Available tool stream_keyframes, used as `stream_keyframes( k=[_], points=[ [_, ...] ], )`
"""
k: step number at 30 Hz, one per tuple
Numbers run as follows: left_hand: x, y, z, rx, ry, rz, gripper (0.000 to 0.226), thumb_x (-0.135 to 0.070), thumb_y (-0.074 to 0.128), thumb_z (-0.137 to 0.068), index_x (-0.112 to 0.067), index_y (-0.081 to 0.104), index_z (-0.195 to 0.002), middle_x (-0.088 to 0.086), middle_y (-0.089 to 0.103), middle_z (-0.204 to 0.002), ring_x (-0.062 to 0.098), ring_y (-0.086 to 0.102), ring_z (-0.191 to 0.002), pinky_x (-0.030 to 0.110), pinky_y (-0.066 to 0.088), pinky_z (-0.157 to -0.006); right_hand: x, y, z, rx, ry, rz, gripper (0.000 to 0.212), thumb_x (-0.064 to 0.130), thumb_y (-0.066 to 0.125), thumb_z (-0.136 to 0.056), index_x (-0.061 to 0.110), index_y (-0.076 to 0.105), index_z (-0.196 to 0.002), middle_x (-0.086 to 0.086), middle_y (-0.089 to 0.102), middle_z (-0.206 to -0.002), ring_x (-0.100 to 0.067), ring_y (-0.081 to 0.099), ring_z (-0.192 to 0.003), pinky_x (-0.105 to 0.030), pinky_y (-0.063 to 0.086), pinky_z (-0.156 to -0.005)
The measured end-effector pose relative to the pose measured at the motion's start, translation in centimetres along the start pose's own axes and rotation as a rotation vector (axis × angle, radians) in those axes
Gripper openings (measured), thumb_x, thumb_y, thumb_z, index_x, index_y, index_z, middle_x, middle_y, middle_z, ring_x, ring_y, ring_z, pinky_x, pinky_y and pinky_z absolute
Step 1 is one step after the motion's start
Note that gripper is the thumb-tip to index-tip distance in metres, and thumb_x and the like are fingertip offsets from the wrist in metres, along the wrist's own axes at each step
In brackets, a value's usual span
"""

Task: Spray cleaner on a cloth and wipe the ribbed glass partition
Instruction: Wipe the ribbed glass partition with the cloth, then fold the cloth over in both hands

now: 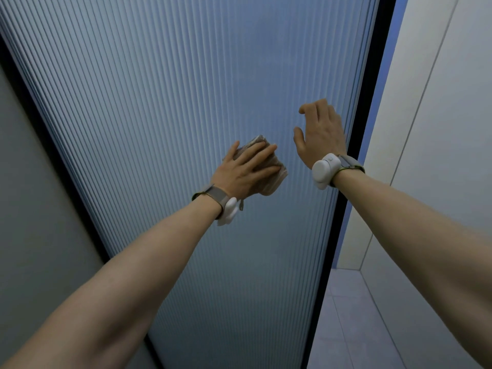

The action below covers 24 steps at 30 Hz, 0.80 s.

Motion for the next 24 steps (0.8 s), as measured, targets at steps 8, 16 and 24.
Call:
stream_keyframes(
  k=[8,16,24],
  points=[
    [-0.6,-2.1,-0.6,-0.095,-0.216,0.215,0.031,-0.007,0.061,-0.081,-0.004,0.055,-0.111,0.017,0.057,-0.109,0.033,0.053,-0.095,0.036,0.046,-0.067,1.2,1.1,2.6,0.125,-0.067,-0.146,0.018,0.022,0.048,-0.092,0.007,0.058,-0.088,-0.008,0.061,-0.087,-0.022,0.052,-0.081,-0.032,0.041,-0.069],
    [-0.6,-1.8,2.7,0.064,-0.245,0.300,0.018,-0.019,0.050,-0.091,-0.010,0.053,-0.106,0.009,0.050,-0.109,0.023,0.045,-0.098,0.028,0.034,-0.064,4.3,3.5,5.1,0.547,-0.139,-0.363,0.029,0.041,0.055,-0.089,0.016,0.062,-0.101,0.002,0.066,-0.091,-0.016,0.061,-0.080,-0.029,0.050,-0.069],
    [0.4,-0.6,10.1,0.262,-0.527,0.482,0.020,-0.027,0.047,-0.092,-0.018,0.058,-0.106,0.005,0.050,-0.127,0.028,0.037,-0.121,0.041,0.038,-0.088,10.8,5.6,7.2,0.819,-0.063,-0.436,0.023,0.033,0.042,-0.097,0.015,0.042,-0.084,0.000,0.050,-0.067,-0.018,0.046,-0.060,-0.027,0.035,-0.052]
  ],
)
Point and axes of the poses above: each hand's wrist, its own z-axis away from the middle knuckle, its own y-axis out of the palm, x = y × z, the point moved 1 cm from there along -z, towards the middle knuckle
